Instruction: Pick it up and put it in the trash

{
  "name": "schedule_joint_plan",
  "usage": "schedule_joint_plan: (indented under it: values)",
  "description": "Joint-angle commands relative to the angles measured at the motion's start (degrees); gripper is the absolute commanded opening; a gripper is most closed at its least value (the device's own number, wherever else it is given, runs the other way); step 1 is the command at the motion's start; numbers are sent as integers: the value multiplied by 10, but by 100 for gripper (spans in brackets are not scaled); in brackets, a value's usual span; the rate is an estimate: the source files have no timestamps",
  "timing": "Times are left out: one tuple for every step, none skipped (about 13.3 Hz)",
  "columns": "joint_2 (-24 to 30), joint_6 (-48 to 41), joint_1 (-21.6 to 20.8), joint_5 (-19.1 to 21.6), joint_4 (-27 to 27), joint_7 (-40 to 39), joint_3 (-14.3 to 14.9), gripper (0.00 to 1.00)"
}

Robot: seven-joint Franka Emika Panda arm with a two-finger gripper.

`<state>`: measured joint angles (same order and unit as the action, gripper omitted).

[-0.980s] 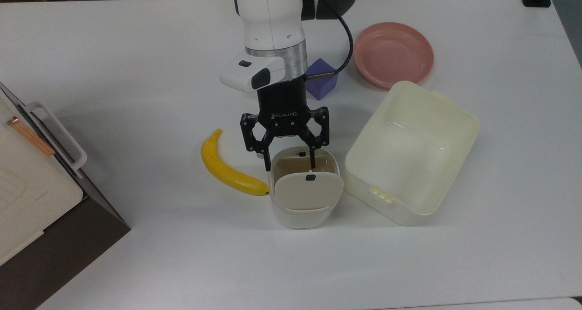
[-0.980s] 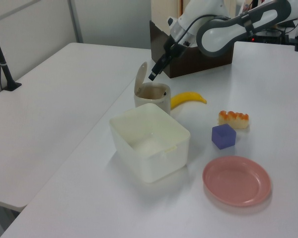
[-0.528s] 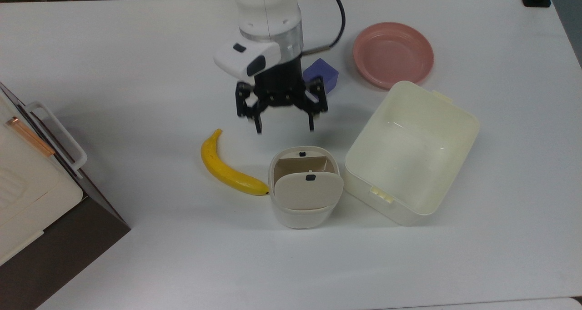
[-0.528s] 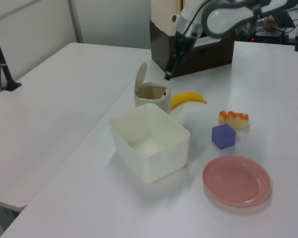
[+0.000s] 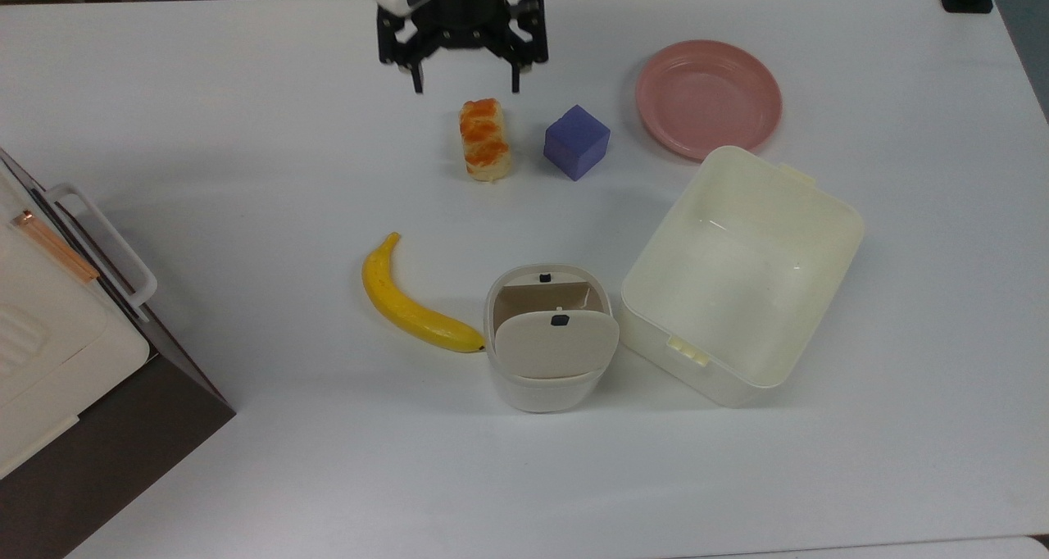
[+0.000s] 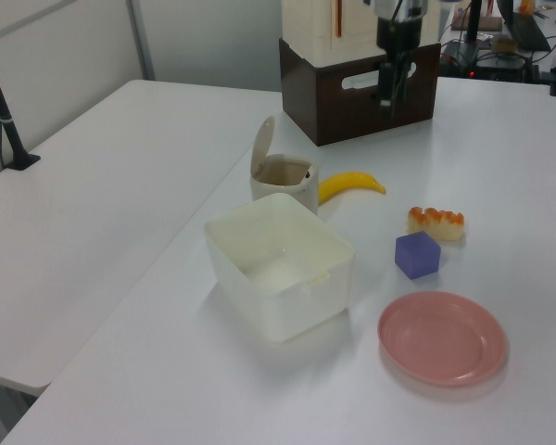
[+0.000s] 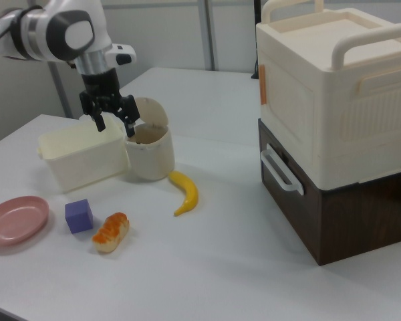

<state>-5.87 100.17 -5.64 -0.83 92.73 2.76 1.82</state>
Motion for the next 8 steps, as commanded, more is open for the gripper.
schedule_joint_plan:
  values:
    - [25,-30,-1,-30,14,5,-3,100]
    - [27,-30,0,-30,13,4,-1,100]
    - [29,-30,-1,-26,12,5,1,100]
    - [30,-31,0,-25,12,5,2,100]
    - [30,-38,0,-23,12,6,2,100]
    - [30,-49,0,-23,11,9,3,100]
    - [31,-52,0,-23,11,11,3,100]
    - [31,-54,0,-23,11,11,3,100]
